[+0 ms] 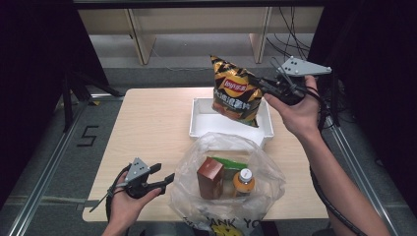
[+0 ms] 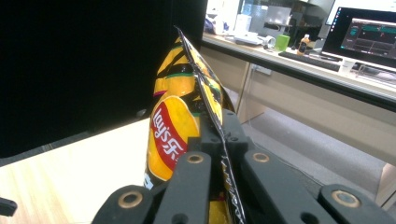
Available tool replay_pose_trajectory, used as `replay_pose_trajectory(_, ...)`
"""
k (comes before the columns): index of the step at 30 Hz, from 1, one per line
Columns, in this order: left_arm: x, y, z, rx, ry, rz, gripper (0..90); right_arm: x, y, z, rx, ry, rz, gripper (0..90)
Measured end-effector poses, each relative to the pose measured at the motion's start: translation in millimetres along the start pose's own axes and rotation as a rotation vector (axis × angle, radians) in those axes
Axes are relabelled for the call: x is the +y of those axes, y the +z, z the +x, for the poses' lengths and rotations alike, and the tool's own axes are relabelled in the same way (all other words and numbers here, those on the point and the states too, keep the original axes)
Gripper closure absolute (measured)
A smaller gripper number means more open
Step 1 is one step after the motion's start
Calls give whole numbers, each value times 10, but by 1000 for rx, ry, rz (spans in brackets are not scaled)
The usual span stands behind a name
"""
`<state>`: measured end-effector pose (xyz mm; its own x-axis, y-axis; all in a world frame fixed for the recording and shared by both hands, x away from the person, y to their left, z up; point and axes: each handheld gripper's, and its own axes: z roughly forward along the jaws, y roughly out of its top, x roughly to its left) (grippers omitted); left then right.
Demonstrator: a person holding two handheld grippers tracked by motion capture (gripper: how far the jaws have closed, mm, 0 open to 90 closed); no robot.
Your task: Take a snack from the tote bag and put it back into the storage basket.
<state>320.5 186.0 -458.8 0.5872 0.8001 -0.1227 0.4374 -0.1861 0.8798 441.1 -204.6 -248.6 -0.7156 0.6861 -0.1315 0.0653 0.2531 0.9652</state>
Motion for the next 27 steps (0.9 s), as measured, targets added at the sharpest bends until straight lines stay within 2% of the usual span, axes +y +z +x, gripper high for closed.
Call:
replay_pose_trajectory(2,-2,-2,6,-3,5,-4,365,-20,39,-5,0,18,14,900)
replay_pose_trajectory(4,-2,-6,4,-1,6,-2,366,-38,79,-35,-8,1,14,900)
replay_pose_trajectory(6,-1,-6,8,-7,5,-4,366,-57,112,-39,-8,22,23,900)
replay_pose_trajectory(7,0,-6,9,-6,6,-4,366,-65,131,-60,-6,8,21,900)
replay_pose_trajectory(11,-3,-7,11,-4,-7,-8,366,-86,191,-83,-1,28,30,900)
replay_pose_trajectory(13,0,-10,16,-2,2,-8,366,-89,210,-108,-8,20,40,900)
replay_pose_trajectory(17,-4,-3,13,-5,5,-9,367,-111,274,-135,-12,41,53,900)
replay_pose_trajectory(18,-4,-3,11,-3,4,-9,367,-116,295,-162,-17,20,51,900)
replay_pose_trajectory(19,-1,-8,10,0,5,-4,367,-123,313,-164,-10,37,62,900)
replay_pose_trajectory(21,-6,-6,13,-5,-6,-13,367,-143,355,-186,-10,41,67,900)
replay_pose_trajectory(27,-11,-20,22,1,0,-10,367,-200,455,-232,-12,54,81,900)
